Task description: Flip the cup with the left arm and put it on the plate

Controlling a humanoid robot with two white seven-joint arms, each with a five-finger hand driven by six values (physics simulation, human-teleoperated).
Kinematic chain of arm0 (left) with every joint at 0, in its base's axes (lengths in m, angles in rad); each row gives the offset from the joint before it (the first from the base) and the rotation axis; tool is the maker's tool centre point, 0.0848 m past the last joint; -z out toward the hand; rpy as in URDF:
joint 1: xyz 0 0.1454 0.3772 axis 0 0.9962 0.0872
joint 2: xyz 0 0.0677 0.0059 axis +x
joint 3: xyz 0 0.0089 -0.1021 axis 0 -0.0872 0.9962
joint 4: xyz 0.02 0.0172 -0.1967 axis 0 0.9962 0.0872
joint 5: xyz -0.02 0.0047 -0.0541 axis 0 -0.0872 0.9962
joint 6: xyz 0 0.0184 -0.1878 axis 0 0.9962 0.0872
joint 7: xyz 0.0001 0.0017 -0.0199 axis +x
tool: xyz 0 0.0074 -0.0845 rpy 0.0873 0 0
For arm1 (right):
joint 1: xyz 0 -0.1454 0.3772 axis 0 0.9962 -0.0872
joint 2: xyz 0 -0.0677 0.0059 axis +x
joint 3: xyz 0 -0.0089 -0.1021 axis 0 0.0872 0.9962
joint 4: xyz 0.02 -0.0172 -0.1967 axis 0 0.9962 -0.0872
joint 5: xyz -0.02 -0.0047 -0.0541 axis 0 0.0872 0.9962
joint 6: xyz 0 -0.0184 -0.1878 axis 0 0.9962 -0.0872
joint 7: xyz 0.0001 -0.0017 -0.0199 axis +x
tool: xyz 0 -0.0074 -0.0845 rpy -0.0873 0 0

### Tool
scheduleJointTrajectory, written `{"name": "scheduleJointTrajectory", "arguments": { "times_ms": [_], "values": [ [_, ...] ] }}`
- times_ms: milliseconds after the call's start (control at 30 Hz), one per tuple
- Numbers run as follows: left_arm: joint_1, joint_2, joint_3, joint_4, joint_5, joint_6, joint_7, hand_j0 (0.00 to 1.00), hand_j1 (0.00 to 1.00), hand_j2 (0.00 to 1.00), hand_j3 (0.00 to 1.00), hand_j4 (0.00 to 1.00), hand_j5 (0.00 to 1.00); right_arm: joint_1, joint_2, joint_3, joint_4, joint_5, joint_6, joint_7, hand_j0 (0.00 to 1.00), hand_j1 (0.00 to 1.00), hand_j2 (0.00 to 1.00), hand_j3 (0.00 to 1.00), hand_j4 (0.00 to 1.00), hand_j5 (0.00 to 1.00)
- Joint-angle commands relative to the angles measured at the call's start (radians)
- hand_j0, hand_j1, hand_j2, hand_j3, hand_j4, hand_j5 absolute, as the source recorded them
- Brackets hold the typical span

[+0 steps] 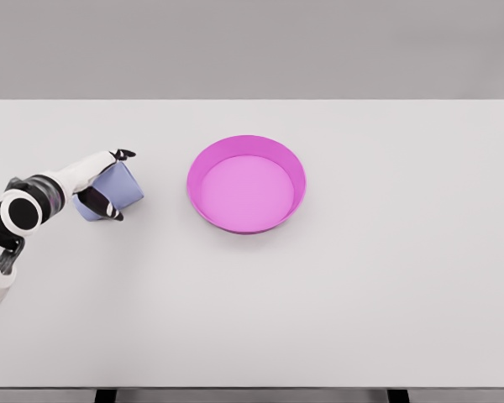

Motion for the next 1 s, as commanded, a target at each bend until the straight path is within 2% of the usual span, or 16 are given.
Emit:
{"name": "scheduleJointTrajectory", "arguments": {
  "times_ms": [0, 400, 433, 500, 967],
  "values": [
    [0.0, 0.002, -0.001, 0.001, -0.003, -0.003, 0.0, 1.0, 1.0, 1.0, 1.0, 1.0, 1.0, 0.0, 0.0, 0.0, 0.0, 0.0, 0.0, 0.0, 1.0, 1.0, 1.0, 1.0, 1.0, 1.0],
    [0.0, 0.0, -0.002, 0.011, -0.006, -0.003, 0.0, 1.0, 1.0, 1.0, 1.0, 1.0, 1.0, 0.0, 0.0, 0.0, 0.0, 0.0, 0.0, -0.001, 1.0, 1.0, 1.0, 1.0, 1.0, 1.0],
    [0.0, 0.0, -0.002, 0.011, -0.009, -0.003, 0.0, 0.9, 0.9, 0.9, 0.9, 0.9, 0.9, 0.0, 0.0, -0.001, 0.0, 0.0, 0.0, 0.0, 1.0, 1.0, 1.0, 1.0, 1.0, 1.0],
    [0.0, 0.0, -0.002, 0.011, -0.007, -0.003, 0.0, 0.8, 0.8, 0.8, 0.8, 0.8, 0.8, 0.0, 0.0, -0.001, 0.001, 0.0, 0.0, 0.0, 1.0, 1.0, 1.0, 1.0, 1.0, 1.0],
    [-0.003, -0.005, 0.004, 0.011, 0.028, -0.003, 0.0, 0.78, 0.78, 0.78, 0.78, 0.78, 0.78, 0.0, 0.0, 0.0, 0.0, 0.0, 0.0, 0.0, 1.0, 1.0, 1.0, 1.0, 1.0, 1.0]
  ]
}}
